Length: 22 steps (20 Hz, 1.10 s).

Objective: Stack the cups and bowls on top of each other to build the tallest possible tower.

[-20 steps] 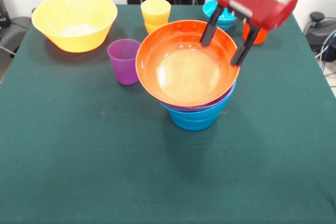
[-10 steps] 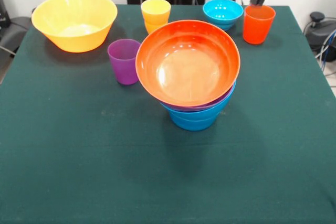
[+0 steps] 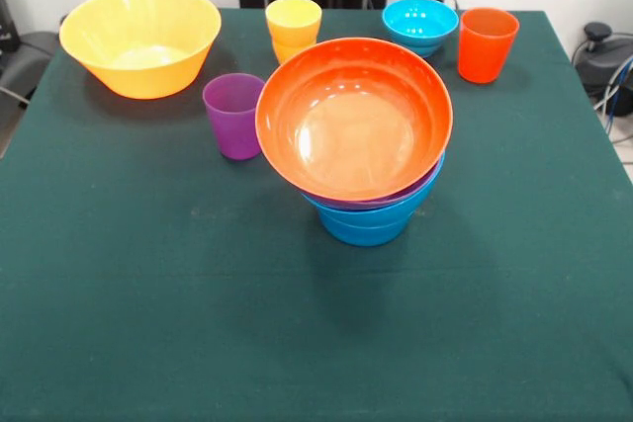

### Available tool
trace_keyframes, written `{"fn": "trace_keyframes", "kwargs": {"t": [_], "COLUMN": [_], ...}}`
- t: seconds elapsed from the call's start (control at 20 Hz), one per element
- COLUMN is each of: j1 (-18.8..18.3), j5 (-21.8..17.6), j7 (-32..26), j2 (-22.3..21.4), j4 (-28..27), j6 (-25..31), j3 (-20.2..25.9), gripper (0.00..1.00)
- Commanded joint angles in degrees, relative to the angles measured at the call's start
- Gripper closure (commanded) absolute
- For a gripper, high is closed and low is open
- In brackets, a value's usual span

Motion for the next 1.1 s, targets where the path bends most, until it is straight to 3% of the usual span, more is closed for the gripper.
{"fn": "trace_keyframes", "kwargs": {"t": [0.05, 0.4, 0.8, 1.1], "j1": [1.44, 1.86, 4.60, 5.37], "j5": [-0.72, 0.14, 2.65, 3.67], "j7": [6.50, 7.77, 14.38, 14.85], "j2": [1.45, 2.06, 4.66, 5.56], "j4": [9.38, 9.90, 11.25, 11.58], "j6": [2.87, 1.91, -3.07, -4.57], "j3": [6.16, 6.30, 5.87, 5.16], "gripper": [0.00, 0.00, 0.00, 0.00]}}
